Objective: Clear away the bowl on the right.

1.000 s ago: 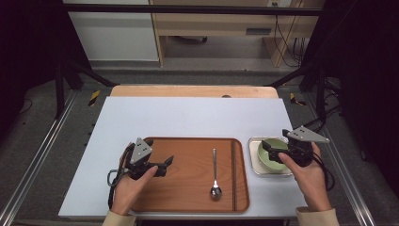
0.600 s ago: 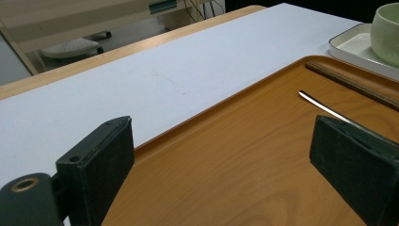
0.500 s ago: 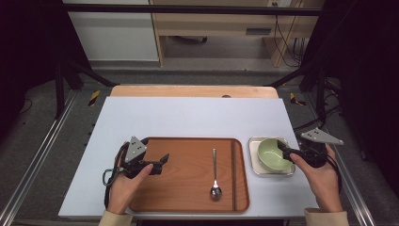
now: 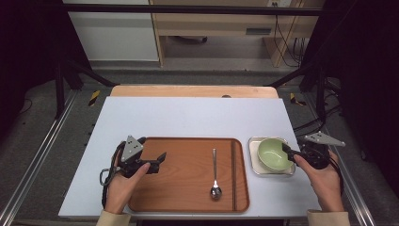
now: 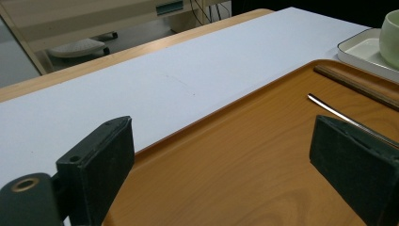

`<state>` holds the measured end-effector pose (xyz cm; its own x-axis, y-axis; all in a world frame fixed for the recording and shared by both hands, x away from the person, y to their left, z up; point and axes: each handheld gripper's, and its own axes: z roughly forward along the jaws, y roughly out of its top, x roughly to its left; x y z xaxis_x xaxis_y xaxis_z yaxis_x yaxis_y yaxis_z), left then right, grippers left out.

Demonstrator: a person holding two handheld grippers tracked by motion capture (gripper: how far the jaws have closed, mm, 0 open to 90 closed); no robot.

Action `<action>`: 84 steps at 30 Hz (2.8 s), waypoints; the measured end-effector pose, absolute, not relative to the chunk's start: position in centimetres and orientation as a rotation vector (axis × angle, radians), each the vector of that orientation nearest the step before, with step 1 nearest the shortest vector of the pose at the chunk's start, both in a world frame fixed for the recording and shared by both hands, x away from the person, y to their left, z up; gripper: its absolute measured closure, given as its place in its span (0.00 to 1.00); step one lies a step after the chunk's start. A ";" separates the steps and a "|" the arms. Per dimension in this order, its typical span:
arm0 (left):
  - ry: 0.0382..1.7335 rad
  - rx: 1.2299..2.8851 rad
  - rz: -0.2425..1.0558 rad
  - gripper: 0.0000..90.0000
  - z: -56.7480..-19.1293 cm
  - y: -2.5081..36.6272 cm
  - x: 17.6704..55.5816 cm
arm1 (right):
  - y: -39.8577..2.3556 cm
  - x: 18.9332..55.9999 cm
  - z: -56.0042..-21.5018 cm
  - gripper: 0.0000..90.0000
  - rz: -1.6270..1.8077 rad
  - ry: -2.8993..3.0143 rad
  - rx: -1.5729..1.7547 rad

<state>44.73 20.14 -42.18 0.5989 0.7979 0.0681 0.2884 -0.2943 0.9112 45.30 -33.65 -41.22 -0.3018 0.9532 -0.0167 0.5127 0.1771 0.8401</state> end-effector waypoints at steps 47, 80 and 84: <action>0.883 1.851 0.667 0.08 -42.0 20.3 44.6 | -33.8 47.6 -44.7 0.92 0.877 1.989 1.674; 0.897 1.820 0.684 0.08 -41.4 21.2 44.5 | -22.2 47.8 -39.0 0.93 1.168 2.175 1.385; 0.901 1.807 0.689 0.08 -41.2 21.5 44.4 | -18.7 48.1 -39.7 0.93 1.155 2.268 1.337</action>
<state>44.44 21.54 -41.19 0.5666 0.8217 0.0617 0.2756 -0.2596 0.9256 48.08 -18.68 -39.66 -0.5399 0.8266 0.1591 0.6146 0.2579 0.7455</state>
